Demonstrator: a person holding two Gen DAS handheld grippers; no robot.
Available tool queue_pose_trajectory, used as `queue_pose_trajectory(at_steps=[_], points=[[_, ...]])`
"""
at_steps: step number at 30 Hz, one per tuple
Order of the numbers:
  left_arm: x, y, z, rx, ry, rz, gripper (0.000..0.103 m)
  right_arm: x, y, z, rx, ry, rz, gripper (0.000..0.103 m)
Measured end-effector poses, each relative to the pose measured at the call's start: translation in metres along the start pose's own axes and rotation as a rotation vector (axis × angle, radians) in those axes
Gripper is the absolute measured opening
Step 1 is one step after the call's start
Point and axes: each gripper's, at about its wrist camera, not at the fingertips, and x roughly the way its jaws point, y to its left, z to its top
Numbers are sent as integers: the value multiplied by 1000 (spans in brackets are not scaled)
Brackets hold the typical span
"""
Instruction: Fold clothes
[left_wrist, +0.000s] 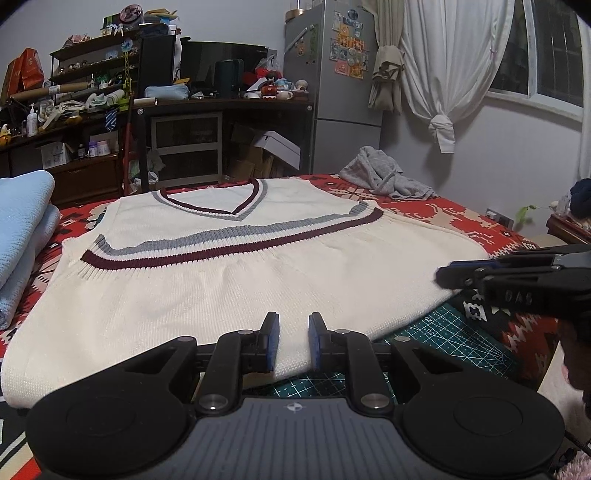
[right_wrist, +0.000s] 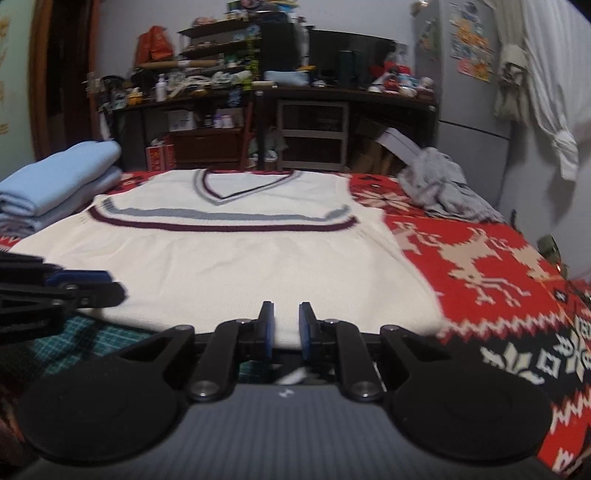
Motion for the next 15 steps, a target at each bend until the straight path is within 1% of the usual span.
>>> queue_pose_trajectory(at_steps=[2, 3, 7, 9, 11, 15], points=[[0, -1, 0, 1, 0, 1, 18, 0, -14, -3, 22, -1, -42, 15], [0, -1, 0, 1, 0, 2, 18, 0, -21, -4, 26, -4, -63, 12], [0, 0, 0, -2, 0, 1, 18, 1, -49, -6, 87, -6, -116, 12], [0, 0, 0, -2, 0, 1, 18, 2, -54, -5, 111, -3, -106, 12], [0, 0, 0, -1, 0, 2, 18, 2, -54, -3, 118, -3, -96, 14], [0, -1, 0, 0, 2, 4, 18, 4, -29, -3, 70, 3, -21, 14]])
